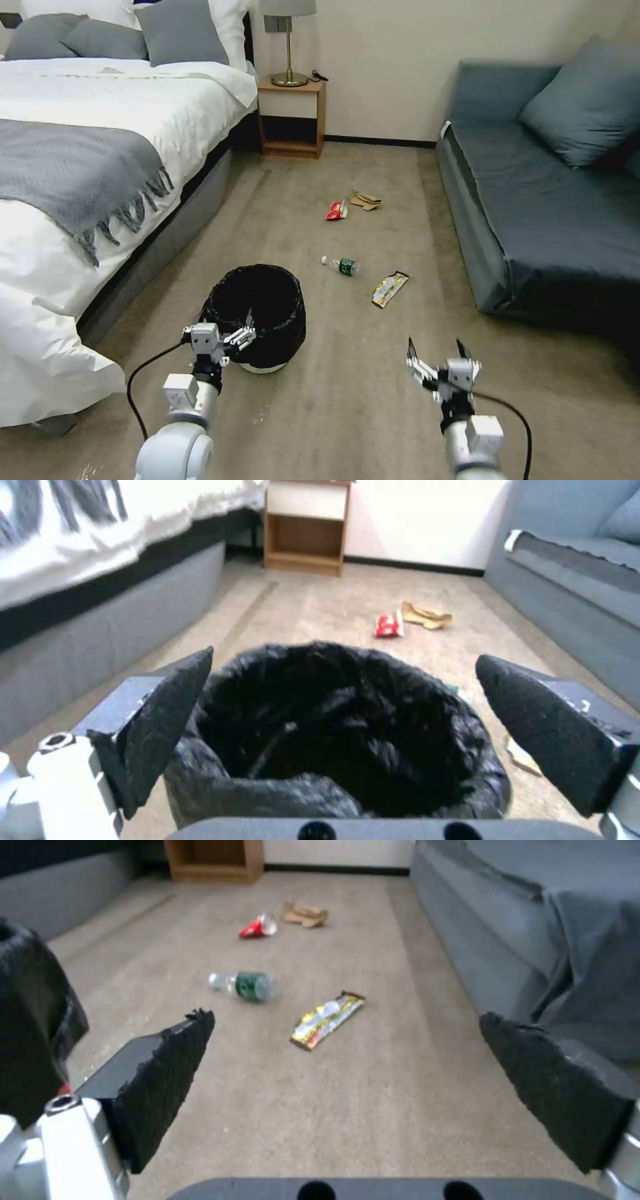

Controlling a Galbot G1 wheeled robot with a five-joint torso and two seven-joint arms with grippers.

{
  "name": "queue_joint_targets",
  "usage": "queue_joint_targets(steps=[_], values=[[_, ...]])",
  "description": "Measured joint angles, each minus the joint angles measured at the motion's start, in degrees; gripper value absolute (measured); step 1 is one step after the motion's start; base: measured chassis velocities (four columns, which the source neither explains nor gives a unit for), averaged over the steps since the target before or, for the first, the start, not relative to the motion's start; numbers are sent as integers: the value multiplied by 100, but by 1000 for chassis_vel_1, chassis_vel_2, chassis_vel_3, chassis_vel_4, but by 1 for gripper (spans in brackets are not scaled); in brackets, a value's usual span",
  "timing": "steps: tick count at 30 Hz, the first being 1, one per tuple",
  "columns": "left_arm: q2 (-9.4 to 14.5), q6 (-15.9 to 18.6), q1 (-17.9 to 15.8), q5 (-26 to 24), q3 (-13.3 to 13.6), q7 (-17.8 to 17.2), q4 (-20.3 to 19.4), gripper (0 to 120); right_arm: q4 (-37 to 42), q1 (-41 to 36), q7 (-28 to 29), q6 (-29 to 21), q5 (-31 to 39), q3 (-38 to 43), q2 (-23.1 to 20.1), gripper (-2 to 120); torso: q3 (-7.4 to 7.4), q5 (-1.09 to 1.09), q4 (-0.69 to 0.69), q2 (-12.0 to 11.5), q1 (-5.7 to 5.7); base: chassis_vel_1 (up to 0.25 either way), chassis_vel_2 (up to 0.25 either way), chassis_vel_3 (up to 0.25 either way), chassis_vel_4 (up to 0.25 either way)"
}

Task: Pick up the trash bin, then pick up the garbage on the floor and place it into the trash bin.

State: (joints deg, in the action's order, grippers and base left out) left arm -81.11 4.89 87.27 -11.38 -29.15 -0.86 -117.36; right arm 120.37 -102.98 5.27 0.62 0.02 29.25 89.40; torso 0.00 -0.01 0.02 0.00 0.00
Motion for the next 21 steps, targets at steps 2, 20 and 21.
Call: queue_joint_targets(steps=[2, 20, 21], values=[[67, 59, -35, -162, 24, -17, -47, 100, 109, -172, 39, 20, -33, -40, 52, 100, -1, 0, 0, 1, 0, 0, 0, 0, 0], [419, 607, -241, -1271, 141, -148, -240, 99, 364, -623, 227, 51, -44, -119, 282, 100, -1, 1, -1, 0, 0, 0, 0, 0, 0], [412, 607, -234, -1251, 132, -154, -237, 99, 360, -614, 225, 48, -41, -119, 282, 100, 0, 1, -2, 0, 0, 0, 0, 0, 0]])
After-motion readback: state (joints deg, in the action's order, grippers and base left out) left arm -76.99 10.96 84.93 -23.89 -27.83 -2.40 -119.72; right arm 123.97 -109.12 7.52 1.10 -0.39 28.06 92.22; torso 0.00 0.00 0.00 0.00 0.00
